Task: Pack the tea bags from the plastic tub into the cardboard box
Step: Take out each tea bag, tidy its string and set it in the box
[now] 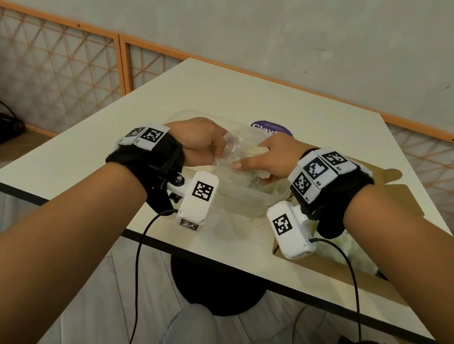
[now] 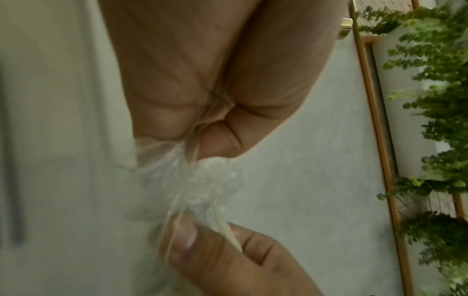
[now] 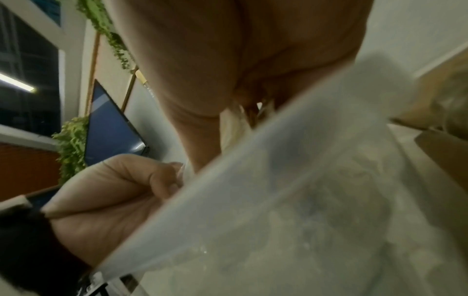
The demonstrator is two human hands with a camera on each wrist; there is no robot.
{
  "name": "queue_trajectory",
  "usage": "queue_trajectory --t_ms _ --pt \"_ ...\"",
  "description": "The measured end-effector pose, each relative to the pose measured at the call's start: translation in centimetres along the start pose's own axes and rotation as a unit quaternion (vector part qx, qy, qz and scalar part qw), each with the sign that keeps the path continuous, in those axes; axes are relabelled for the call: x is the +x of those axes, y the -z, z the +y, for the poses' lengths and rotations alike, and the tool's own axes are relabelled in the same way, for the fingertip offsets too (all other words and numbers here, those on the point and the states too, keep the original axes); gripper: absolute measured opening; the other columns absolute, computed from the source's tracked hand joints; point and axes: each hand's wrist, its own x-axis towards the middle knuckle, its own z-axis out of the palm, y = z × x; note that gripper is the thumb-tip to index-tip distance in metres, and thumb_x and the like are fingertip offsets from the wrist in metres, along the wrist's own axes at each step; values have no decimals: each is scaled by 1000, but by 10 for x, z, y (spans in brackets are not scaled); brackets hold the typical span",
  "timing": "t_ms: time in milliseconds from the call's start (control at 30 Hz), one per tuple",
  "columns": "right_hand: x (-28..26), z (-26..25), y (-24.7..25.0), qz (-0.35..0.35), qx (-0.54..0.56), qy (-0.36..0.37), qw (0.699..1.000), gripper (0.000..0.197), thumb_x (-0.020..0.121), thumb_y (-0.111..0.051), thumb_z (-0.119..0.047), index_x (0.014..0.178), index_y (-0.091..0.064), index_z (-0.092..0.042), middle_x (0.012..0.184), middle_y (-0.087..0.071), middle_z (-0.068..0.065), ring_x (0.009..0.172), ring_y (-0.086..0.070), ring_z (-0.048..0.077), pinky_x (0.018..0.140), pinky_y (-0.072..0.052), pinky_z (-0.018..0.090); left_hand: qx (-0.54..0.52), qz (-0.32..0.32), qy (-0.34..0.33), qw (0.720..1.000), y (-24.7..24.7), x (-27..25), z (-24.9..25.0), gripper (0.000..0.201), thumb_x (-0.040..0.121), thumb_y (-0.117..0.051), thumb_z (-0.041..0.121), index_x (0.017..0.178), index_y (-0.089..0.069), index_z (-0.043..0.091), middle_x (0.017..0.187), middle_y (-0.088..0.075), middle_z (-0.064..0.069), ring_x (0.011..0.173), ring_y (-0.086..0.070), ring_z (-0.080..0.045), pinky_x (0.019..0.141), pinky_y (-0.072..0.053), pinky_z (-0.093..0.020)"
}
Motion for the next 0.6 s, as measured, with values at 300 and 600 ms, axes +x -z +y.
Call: queue_trajectory --t_ms 300,600 --pt "-1 7 9 57 94 -15 994 12 79 -71 -14 73 -63 -10 67 -63 3 49 -62 9 49 -49 19 11 96 -36 995 1 -1 -1 57 74 -41 -26 105 -51 20 109 -56 -19 85 -53 -30 68 -53 -37" --pt "-16 10 35 84 351 1 933 21 81 -68 -6 98 -63 6 87 -68 17 63 -68 17 54 -54 18 214 123 6 969 -2 3 1 44 77 -51 -15 96 -69 20 111 -56 -8 97 -56 -24 88 -54 -39"
